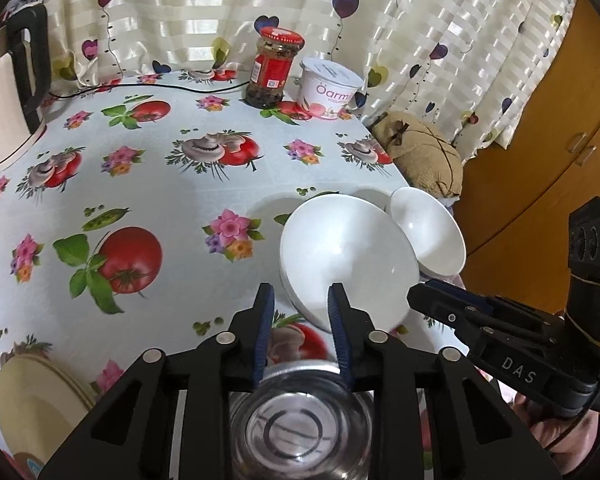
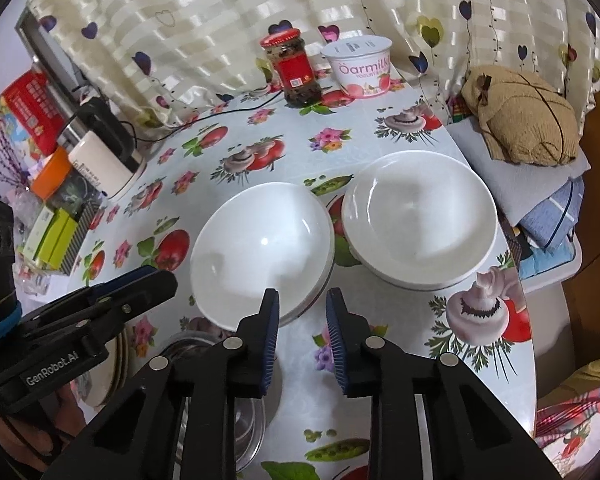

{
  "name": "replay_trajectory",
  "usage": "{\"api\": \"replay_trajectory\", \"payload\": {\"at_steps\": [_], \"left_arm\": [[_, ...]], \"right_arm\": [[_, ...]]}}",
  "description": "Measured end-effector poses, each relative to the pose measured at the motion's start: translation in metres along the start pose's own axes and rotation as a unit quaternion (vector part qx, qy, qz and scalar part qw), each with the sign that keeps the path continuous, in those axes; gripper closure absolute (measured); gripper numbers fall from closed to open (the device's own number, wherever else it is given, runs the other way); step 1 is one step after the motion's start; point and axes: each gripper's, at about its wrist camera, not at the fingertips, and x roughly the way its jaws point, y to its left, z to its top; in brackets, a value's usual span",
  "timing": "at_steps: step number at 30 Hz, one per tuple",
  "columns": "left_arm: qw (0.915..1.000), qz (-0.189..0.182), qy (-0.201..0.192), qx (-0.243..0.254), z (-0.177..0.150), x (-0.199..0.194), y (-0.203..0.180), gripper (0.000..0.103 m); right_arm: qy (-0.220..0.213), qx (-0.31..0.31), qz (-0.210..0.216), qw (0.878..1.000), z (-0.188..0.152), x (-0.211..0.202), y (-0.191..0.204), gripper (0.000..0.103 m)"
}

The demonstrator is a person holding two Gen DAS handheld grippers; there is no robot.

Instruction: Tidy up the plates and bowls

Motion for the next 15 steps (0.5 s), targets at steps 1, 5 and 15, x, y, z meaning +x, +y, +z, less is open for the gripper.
{"api": "replay_trajectory", "payload": {"at_steps": [1,5,15], "left_arm": [[1.0,0.0,0.0,-0.001,0.001,0.002,0.0,0.076],[1.0,-0.005,0.004,-0.006,0.004,0.01,0.002,0.077],[0.9997,-0.006,0.018,-0.018,0.008,0.028,0.008,0.087]], "right_arm": [[0.001,0.002,0.0,1.0,0.001,0.002,-0.001,0.081],[0.004,0.007,0.0,1.0,0.003,0.008,-0.005,0.083],[0.008,0.012,0.001,1.0,0.009,0.02,-0.008,0.084]]}}
